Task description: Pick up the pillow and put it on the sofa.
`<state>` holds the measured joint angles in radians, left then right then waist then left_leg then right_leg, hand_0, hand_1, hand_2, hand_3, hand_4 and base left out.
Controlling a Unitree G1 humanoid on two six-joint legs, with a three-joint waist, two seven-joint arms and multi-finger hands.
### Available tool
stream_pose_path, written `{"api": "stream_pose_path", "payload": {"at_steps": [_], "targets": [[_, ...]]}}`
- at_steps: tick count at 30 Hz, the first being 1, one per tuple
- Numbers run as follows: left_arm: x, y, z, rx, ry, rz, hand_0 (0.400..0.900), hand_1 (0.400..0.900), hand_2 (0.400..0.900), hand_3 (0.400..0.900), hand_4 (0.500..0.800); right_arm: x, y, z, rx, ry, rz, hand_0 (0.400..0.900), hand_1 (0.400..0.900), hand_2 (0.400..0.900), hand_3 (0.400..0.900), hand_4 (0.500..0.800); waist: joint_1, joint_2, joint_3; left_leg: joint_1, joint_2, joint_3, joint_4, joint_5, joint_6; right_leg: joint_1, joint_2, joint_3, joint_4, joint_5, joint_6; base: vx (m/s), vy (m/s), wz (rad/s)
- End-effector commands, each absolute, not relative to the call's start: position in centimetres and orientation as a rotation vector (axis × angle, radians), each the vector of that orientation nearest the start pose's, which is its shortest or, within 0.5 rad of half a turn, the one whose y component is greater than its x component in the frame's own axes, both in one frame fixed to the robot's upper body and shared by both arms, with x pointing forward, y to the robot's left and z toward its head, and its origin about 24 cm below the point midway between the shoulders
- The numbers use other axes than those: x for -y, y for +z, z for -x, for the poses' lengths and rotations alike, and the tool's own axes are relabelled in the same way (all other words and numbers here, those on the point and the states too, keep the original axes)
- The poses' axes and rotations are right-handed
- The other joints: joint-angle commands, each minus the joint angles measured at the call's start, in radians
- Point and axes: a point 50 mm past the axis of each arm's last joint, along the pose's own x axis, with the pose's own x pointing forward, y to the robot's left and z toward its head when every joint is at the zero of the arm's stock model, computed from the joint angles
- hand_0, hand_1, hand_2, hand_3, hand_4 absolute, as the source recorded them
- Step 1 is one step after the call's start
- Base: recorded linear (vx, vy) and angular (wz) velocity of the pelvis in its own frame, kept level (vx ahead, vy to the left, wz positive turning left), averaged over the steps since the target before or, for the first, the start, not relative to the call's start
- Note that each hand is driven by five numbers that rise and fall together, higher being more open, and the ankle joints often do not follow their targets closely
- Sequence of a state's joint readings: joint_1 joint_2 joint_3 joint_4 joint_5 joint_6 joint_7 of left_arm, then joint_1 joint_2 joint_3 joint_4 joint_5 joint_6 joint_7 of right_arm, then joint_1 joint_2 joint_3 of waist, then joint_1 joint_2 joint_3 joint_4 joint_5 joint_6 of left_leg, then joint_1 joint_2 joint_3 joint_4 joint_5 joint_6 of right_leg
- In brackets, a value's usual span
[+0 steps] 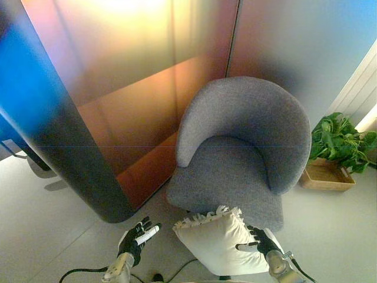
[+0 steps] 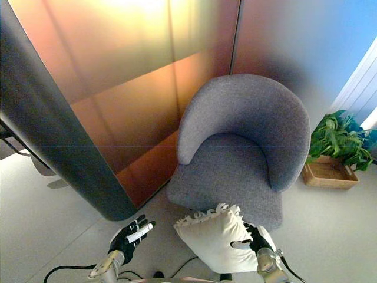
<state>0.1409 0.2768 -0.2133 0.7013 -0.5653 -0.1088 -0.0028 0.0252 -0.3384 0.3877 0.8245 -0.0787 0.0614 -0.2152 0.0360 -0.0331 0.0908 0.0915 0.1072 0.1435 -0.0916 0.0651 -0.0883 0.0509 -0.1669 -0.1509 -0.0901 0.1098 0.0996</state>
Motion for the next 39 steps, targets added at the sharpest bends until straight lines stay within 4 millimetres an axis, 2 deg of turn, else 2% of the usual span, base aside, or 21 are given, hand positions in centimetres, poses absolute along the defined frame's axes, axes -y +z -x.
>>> {"api": "stream_pose_path", "payload": {"at_steps": [1,16,20,23,28,36,39], "targets": [[-21.2,-9.4,-18.3,-0.576,0.101,0.169,0.9,0.9,0.9,0.9,0.8,23.6,-9.7,-19.9,-0.695,-0.003,0.745,0.9,0.9,0.9,0.9,0.8,0.032,-0.006,0.023,0.034,0.033,-0.074,0.021,-0.038,-0.006,0.042,-0.08,-0.016,0.047,-0.015,0.097,0.0,0.0,0.0],[-21.4,-9.4,-18.2,-0.57,0.108,0.192,0.9,0.9,0.9,0.9,0.8,24.0,-9.7,-19.7,-0.708,-0.022,0.775,0.9,0.9,0.9,0.9,0.8,0.032,-0.006,0.029,0.029,0.032,-0.075,0.023,-0.036,-0.007,0.036,-0.08,-0.016,0.048,-0.012,0.099,0.01,0.001,0.0],[-21.3,-9.0,-18.7,-0.551,0.096,0.185,0.9,0.9,0.9,0.9,0.8,24.4,-9.5,-20.2,-0.71,-0.042,0.802,0.9,0.9,0.9,0.9,0.8,0.041,-0.001,0.048,0.014,0.033,-0.077,0.029,-0.035,-0.007,0.018,-0.084,-0.016,0.054,-0.01,0.099,-0.01,0.0,0.02],[-21.1,-8.3,-20.0,-0.516,0.079,0.185,0.9,0.9,0.9,0.9,0.8,24.9,-9.0,-21.5,-0.692,-0.088,0.809,0.9,0.9,0.9,0.9,0.8,0.051,0.006,0.078,-0.016,0.032,-0.087,0.039,-0.034,-0.006,-0.014,-0.087,-0.013,0.067,-0.01,0.097,-0.11,-0.003,0.06],[-20.6,-6.8,-22.4,-0.444,0.057,0.188,0.9,0.9,0.9,0.9,0.8,25.7,-6.7,-25.1,-0.636,-0.156,0.827,0.9,0.9,0.9,0.9,0.8,0.063,0.019,0.144,-0.074,0.029,-0.106,0.057,-0.03,-0.008,-0.072,-0.091,-0.004,0.09,-0.009,0.094,-0.15,-0.007,0.04],[-19.3,-3.7,-26.2,-0.294,0.012,0.216,0.9,0.9,0.9,0.9,0.8,27.1,-1.5,-30.6,-0.514,-0.262,0.872,0.9,0.9,0.9,0.9,0.8,0.07,0.056,0.264,-0.189,0.013,-0.127,0.107,-0.027,-0.006,-0.177,-0.1,0.013,0.133,-0.002,0.09,-0.15,0.013,0.01],[-18.8,-2.7,-27.2,-0.253,-0.004,0.224,0.9,0.9,0.9,0.9,0.8,27.3,0.2,-32.0,-0.476,-0.297,0.881,0.9,0.9,0.9,0.9,0.8,0.07,0.066,0.299,-0.228,0.005,-0.136,0.125,-0.024,-0.006,-0.211,-0.103,0.018,0.148,0.002,0.088,-0.11,0.009,-0.01]]}}
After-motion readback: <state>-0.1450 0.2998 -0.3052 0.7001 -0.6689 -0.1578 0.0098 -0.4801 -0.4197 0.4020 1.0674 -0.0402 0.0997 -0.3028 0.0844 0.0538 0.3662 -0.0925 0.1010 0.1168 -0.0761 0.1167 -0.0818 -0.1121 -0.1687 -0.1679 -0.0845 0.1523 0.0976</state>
